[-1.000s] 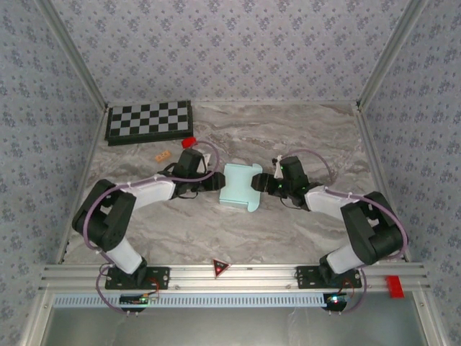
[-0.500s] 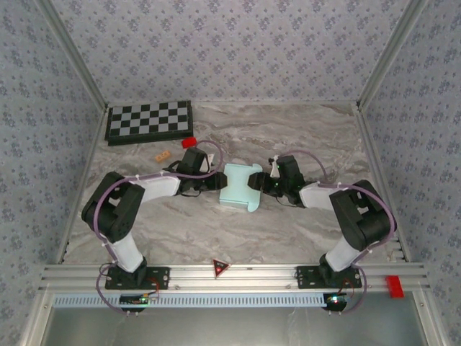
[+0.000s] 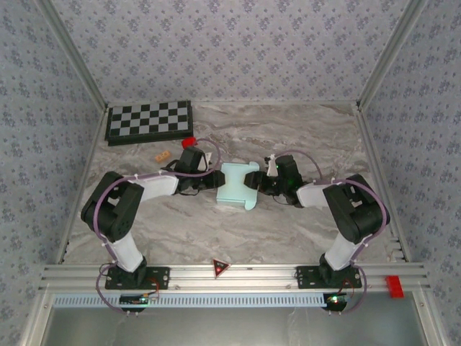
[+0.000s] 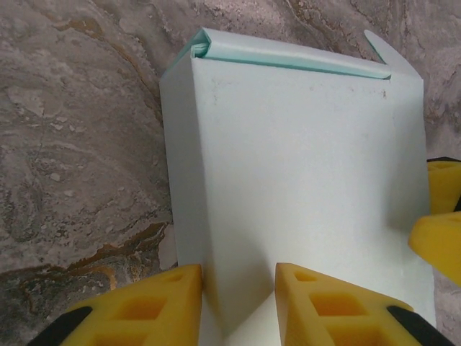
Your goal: Fold the paper box
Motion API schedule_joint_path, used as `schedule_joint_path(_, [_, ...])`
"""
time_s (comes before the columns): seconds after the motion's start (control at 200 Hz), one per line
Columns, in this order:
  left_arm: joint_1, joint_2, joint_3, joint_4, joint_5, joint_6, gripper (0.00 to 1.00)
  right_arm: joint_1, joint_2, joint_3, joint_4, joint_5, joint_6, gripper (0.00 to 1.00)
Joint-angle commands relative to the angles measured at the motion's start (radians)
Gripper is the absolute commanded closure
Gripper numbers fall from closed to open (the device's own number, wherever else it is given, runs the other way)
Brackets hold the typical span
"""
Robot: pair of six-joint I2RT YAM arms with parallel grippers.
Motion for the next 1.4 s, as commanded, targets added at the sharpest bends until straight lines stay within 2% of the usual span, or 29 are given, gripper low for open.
schedule_joint_path(0.0, [0.001, 0.021, -0.014, 0.04, 0.035, -0.014, 0.66, 0.013, -0.012, -0.011, 0.046, -0.031, 0.002, 0.47])
schedule_joint_path(0.375, [-0.008, 0.042, -0.022, 0.117, 0.11, -0.042, 0.59, 0.045, -0.162, 0.0, -0.084, 0.041, -0.076, 0.47])
schedule_joint_path(0.755, [-0.037, 0.061, -0.013, 0.173, 0.119, -0.084, 0.56, 0.085, -0.26, 0.039, -0.209, 0.102, -0.112, 0.47])
schedule_joint_path(1.134, [-0.026, 0.053, -0.033, 0.215, 0.09, -0.128, 0.52, 0.104, -0.264, 0.126, -0.291, 0.127, -0.17, 0.47])
schedule_joint_path(1.394, [0.008, 0.031, -0.063, 0.215, 0.046, -0.157, 0.51, 0.115, -0.209, 0.19, -0.321, 0.119, -0.183, 0.46])
